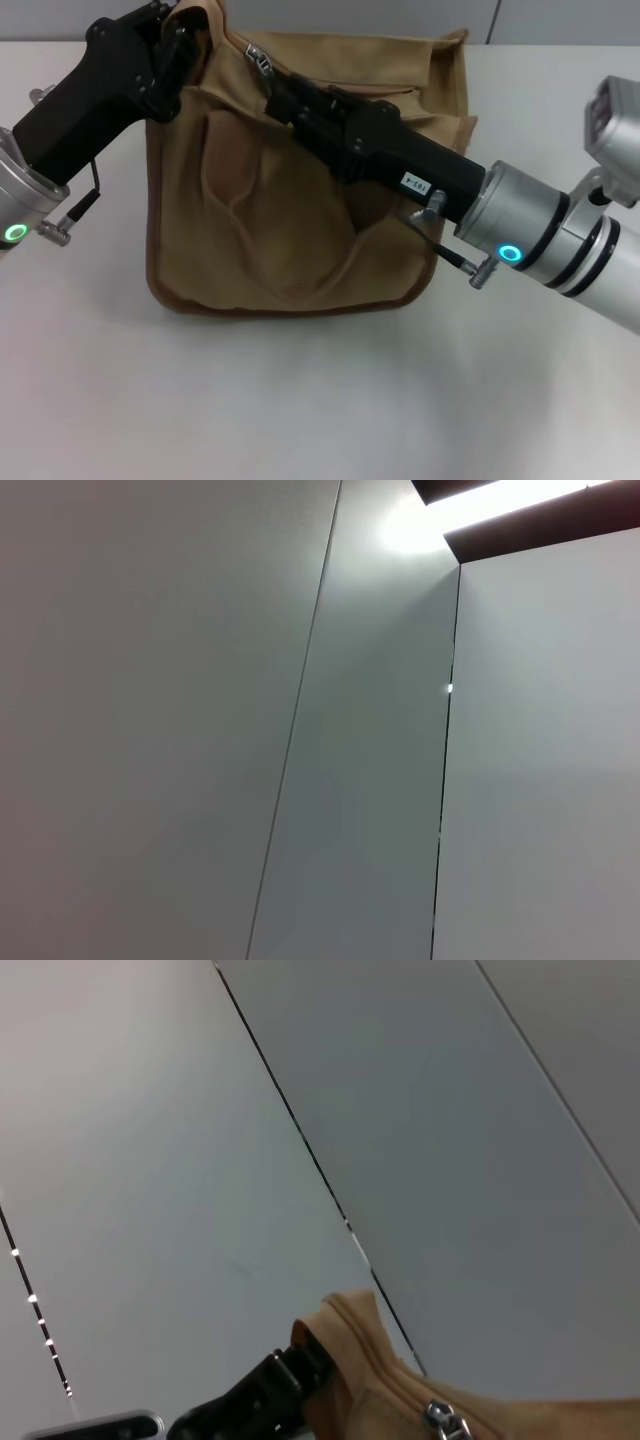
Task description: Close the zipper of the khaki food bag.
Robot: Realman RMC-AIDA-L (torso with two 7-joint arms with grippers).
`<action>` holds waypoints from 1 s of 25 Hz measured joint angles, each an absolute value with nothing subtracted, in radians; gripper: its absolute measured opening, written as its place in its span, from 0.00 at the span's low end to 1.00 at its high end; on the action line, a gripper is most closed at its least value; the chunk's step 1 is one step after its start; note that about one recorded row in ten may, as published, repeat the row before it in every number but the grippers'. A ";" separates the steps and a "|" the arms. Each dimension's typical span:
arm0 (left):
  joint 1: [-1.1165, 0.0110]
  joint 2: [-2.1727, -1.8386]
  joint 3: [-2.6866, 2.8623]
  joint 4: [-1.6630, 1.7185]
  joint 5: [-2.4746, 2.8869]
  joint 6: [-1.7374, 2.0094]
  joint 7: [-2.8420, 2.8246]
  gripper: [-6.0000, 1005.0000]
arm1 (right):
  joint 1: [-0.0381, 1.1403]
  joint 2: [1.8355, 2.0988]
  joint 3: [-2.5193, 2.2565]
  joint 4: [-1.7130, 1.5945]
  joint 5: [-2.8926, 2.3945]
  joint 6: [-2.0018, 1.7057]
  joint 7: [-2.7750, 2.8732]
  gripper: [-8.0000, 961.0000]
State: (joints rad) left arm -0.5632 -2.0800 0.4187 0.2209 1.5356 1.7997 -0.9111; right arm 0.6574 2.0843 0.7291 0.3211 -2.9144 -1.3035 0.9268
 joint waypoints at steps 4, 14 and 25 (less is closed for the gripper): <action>-0.567 -2.080 0.420 0.218 1.541 1.798 -0.912 0.04 | 0.681 2.084 0.726 0.321 -2.916 -1.276 0.946 0.34; -0.572 -2.080 0.420 0.207 1.543 1.798 -0.912 0.04 | 0.693 2.086 0.718 0.332 -2.917 -1.214 0.952 0.30; -0.572 -2.080 0.421 0.203 1.543 1.796 -0.907 0.04 | 0.704 2.088 0.710 0.349 -2.918 -1.218 0.953 0.27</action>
